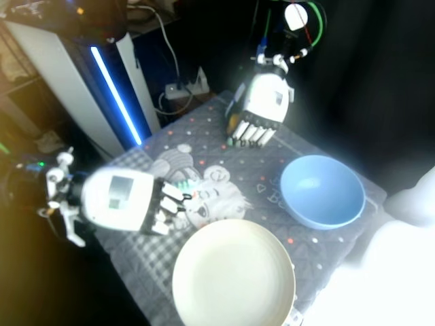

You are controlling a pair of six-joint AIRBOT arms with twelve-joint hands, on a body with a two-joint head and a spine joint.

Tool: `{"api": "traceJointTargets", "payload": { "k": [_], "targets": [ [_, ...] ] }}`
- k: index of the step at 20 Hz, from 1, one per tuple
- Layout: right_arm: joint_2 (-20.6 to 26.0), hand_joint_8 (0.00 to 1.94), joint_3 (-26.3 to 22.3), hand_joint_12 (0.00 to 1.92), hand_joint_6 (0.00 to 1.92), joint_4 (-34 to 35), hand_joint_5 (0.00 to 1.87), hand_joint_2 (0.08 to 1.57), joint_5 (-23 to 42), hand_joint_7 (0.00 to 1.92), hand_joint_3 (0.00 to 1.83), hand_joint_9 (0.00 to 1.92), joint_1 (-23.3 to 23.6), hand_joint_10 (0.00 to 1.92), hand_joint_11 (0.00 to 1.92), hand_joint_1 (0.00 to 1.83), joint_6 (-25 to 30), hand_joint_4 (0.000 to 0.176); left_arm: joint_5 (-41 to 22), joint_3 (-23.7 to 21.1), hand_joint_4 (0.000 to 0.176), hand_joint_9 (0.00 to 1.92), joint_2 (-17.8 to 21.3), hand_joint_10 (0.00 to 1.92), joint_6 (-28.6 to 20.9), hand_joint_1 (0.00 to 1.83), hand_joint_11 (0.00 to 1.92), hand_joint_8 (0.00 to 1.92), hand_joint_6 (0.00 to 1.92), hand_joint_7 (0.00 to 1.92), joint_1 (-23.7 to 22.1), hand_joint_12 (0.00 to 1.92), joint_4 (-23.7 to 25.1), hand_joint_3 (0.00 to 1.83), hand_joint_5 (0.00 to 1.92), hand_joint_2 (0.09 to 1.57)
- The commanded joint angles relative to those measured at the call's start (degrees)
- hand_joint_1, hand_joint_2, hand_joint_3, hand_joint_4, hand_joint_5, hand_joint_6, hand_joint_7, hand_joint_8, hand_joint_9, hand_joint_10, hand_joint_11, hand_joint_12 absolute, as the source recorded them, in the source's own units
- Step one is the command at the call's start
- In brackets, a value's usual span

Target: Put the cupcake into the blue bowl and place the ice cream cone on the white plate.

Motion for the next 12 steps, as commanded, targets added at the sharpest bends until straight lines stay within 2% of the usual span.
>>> {"api": "traceJointTargets", "payload": {
  "k": [1,2,3,4,5,7,8,10,12],
  "targets": [
    [-0.3,0.84,0.2,1.27,0.83,0.8,0.95,1.08,4.6,1.18,0.00,1.37,0.1,0.66,1.19,1.28,0.0,0.000,-2.1,0.2,0.000,1.11,-0.3,1.06,0.0,1.38,0.99,0.70,0.75,1.05,-0.5,1.16,-2.6,0.00,1.04,1.06],
    [-0.3,0.83,0.2,1.27,0.83,0.8,0.96,1.08,4.6,1.19,0.00,1.37,0.1,0.66,1.19,1.28,0.0,0.000,-2.1,0.2,0.000,1.09,-0.3,0.90,0.2,1.39,1.03,0.78,0.79,1.10,-0.5,1.27,-2.8,0.00,1.10,1.04],
    [-0.3,0.84,0.2,1.30,0.85,0.8,0.94,1.08,4.8,1.18,0.00,1.37,0.1,0.69,1.18,1.28,0.0,0.000,-2.1,0.2,0.000,1.17,-0.4,0.90,0.5,1.27,1.05,0.80,0.83,1.09,-0.5,1.35,-3.1,0.00,1.08,1.06],
    [-0.3,0.84,0.2,1.28,0.85,1.0,0.94,1.08,5.4,1.18,0.00,1.38,0.1,0.70,1.18,1.28,0.0,0.000,-2.2,0.3,0.000,1.11,-0.4,1.05,0.9,1.36,1.00,0.65,0.76,1.10,-0.4,1.34,-3.9,0.00,1.08,1.05],
    [-0.2,0.82,0.2,1.29,0.83,1.4,0.96,1.08,5.9,1.20,0.00,1.38,0.1,0.71,1.17,1.28,0.0,0.000,-2.3,0.3,0.000,1.11,-0.3,1.06,1.6,1.38,0.99,0.59,0.70,1.11,-0.4,1.33,-4.9,0.00,1.11,1.05],
    [0.0,0.85,-0.1,1.35,0.85,2.1,0.95,1.08,7.9,1.18,0.00,1.37,0.1,0.74,1.17,1.28,0.0,0.000,-3.1,0.4,0.000,1.10,0.1,1.08,4.2,1.39,0.96,0.56,0.72,1.12,-0.3,1.33,-8.8,0.00,1.11,1.05],
    [0.1,0.86,-0.2,1.34,0.88,2.5,0.93,1.09,9.0,1.17,0.00,1.35,0.1,0.76,1.17,1.28,0.0,0.000,-3.5,0.4,0.000,1.04,0.5,1.18,5.8,1.38,0.90,0.64,0.81,1.05,-0.3,1.28,-10.9,0.00,1.04,1.08],
    [0.6,0.98,-0.9,1.42,0.89,4.8,0.90,1.11,12.3,1.12,0.00,1.29,0.1,0.90,1.14,1.27,-1.3,0.000,-4.6,0.3,0.000,1.06,1.3,1.09,8.3,1.39,0.86,0.50,0.82,1.14,-1.3,1.19,-14.3,0.00,1.05,1.06],
    [2.6,0.85,-2.5,1.46,0.75,8.5,1.00,1.07,16.5,1.19,0.00,1.28,0.1,0.92,1.14,1.29,-5.1,0.000,-5.9,-0.2,0.000,1.08,2.4,1.04,11.3,1.40,0.88,0.44,0.74,1.18,-2.9,1.15,-18.1,0.00,1.10,1.04]
  ]
}}
